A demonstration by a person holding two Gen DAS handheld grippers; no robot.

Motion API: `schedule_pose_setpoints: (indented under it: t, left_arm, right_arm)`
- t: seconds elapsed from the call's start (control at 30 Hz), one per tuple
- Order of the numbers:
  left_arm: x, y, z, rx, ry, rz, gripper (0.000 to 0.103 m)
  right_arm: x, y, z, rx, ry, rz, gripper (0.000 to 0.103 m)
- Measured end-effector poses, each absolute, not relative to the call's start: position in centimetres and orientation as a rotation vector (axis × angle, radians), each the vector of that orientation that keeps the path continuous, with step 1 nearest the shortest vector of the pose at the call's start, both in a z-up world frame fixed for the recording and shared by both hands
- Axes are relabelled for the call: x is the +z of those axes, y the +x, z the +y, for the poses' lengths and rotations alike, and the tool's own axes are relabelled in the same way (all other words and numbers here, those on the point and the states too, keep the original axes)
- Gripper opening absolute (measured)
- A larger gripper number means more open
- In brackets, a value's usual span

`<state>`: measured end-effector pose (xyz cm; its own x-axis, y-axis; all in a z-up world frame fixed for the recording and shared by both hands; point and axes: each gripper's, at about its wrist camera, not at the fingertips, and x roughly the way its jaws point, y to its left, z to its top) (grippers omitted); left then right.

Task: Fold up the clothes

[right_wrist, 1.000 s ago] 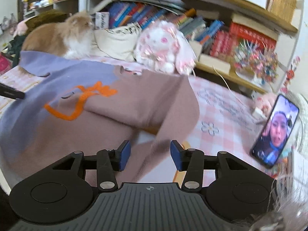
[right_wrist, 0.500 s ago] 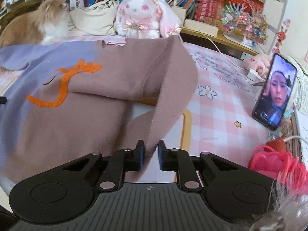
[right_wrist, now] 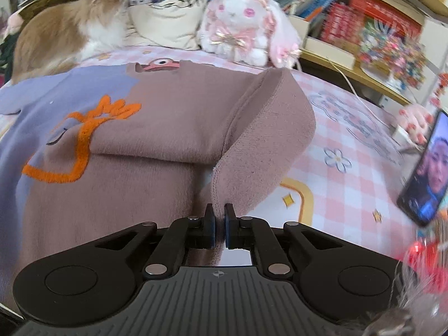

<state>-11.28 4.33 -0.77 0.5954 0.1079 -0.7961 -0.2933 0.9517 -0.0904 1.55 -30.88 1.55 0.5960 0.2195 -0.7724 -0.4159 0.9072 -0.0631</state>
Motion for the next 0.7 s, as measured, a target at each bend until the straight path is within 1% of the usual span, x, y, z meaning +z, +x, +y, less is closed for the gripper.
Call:
schedule_pose_setpoints:
  t: [0.1,0.23,0.27,0.3,0.33,0.37,0.43,0.47,0.5,0.6,0.7]
  left_arm:
    - [-0.8,-10.6,4.5,0.245,-0.259,0.907,0.007]
    - [-0.9,-9.6,3.7,0.232,-0.277,0.908,0.008]
    - [-0.9,-9.3,3.3,0.226,-0.269,0.908,0.009]
    - [-1.0,-9.0,2.7,0.218,-0.253,0.91,0.009]
    - [-1.0,-8.8,2.3,0.209,-0.241,0.911,0.01]
    - [-1.0,-8.6,1.9,0.202,-0.23,0.912,0.013]
    - [-1.0,-8.4,1.6,0.19,-0.214,0.916,0.02]
    - [-1.0,-8.4,1.6,0.187,-0.211,0.918,0.024]
    - [-1.0,-8.4,1.6,0.183,-0.209,0.919,0.027]
    - [-0.9,-8.2,2.1,0.204,-0.23,0.916,0.027]
    - [-0.7,-8.0,3.0,0.24,-0.264,0.904,0.027]
  right_arm:
    - [3.3,4.2,-31.8,0.382,-0.296,0.823,0.005]
    - [7.4,8.5,-33.5,0.217,-0.408,0.622,0.005]
    - [8.1,9.3,-33.8,0.166,-0.43,0.568,0.01]
    - [8.3,9.9,-34.0,0.128,-0.447,0.526,0.021]
    - [8.6,10.4,-34.2,0.091,-0.464,0.484,0.047]
    - [8.9,11.0,-34.4,0.053,-0.481,0.442,0.06]
    - [9.4,12.1,-34.8,-0.021,-0.513,0.358,0.061]
    - [9.4,12.2,-34.9,-0.028,-0.517,0.334,0.061]
    - [9.1,11.7,-34.9,0.011,-0.499,0.346,0.061]
    - [7.7,9.9,-34.8,0.161,-0.412,0.44,0.061]
    - [5.5,8.4,-34.6,0.296,-0.306,0.613,0.058]
